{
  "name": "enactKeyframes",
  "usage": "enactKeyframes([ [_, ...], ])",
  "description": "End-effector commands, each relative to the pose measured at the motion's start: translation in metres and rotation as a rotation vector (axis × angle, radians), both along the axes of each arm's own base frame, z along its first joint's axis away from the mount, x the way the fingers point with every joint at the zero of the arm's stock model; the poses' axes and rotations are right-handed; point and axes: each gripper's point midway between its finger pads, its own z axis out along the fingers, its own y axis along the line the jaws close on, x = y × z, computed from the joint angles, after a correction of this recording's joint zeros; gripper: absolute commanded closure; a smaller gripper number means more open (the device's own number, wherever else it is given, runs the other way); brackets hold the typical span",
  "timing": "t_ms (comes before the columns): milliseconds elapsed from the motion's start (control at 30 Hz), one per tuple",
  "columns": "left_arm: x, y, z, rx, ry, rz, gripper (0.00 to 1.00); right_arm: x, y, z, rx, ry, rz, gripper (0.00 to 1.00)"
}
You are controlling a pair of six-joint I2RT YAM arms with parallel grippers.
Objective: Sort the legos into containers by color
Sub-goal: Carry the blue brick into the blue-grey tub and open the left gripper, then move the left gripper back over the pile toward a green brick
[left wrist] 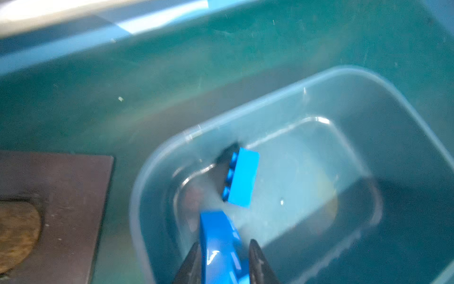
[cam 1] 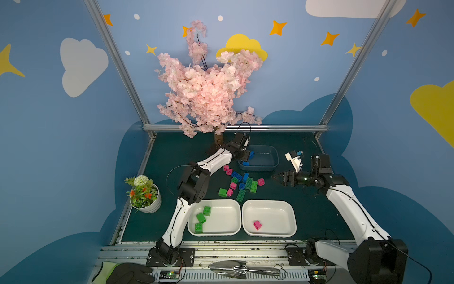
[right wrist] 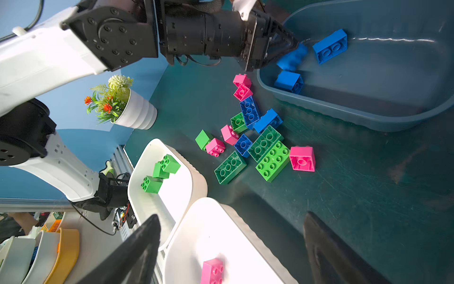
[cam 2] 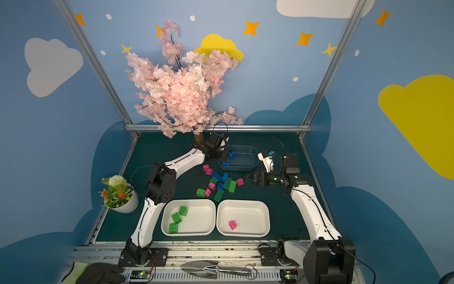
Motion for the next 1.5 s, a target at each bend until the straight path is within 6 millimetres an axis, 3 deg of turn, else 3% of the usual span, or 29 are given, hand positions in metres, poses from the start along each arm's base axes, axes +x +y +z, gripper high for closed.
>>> enactKeyframes([
  [0,0.007,0.000,0.044,-0.014,-0.080,0.001,0.53,0.006,0.000,0.012,0.005,-0.033,0.002,0.11],
  [167,-0.024,0.015,0.074,0.006,-0.023,0.012,0.42,0.005,0.001,0.014,0.012,-0.033,0.006,0.11],
  [300,-0.062,0.037,0.082,0.017,0.069,0.052,0.37,0.003,0.002,0.011,0.018,-0.028,0.008,0.11],
  [533,-0.128,0.092,0.064,0.083,0.242,0.203,0.33,-0.002,0.004,0.008,0.029,-0.016,0.021,0.11],
  [767,-0.192,0.116,0.038,0.087,0.430,0.216,0.31,-0.007,0.007,0.006,0.034,-0.009,0.036,0.11],
  [933,-0.225,0.126,0.009,0.115,0.541,0.204,0.32,-0.013,0.010,0.001,0.035,0.001,0.043,0.11],
  [1100,-0.237,0.131,-0.013,0.146,0.589,0.191,0.36,-0.016,0.011,-0.002,0.032,0.008,0.046,0.11],
  [1467,-0.243,0.134,-0.051,0.209,0.660,0.158,0.43,-0.017,0.013,-0.006,0.026,0.018,0.051,0.11],
])
